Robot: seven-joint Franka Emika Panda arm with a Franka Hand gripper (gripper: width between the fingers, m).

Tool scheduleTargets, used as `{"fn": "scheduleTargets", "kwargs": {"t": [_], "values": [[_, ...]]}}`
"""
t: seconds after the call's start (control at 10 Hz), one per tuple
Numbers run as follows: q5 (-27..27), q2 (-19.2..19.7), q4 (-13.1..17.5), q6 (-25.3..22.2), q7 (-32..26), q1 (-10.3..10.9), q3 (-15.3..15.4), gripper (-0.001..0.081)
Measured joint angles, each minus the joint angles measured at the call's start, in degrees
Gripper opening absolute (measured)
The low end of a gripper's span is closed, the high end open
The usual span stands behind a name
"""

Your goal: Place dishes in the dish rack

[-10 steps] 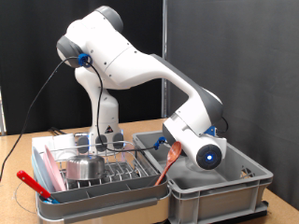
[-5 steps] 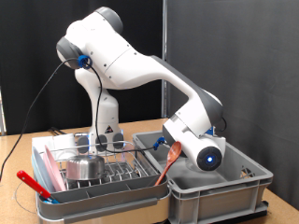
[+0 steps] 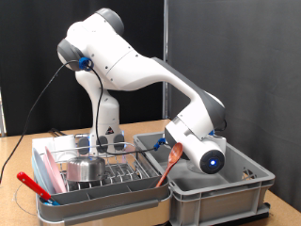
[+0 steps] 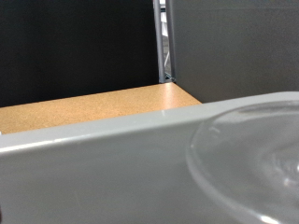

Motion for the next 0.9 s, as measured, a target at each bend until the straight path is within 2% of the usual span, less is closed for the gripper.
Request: {"fn": "scheduleTargets", "kwargs": {"t": [0.9], "values": [[-0.1,0.0,0.1,0.6,0.0,1.3,-0.4,0.0809]]}}
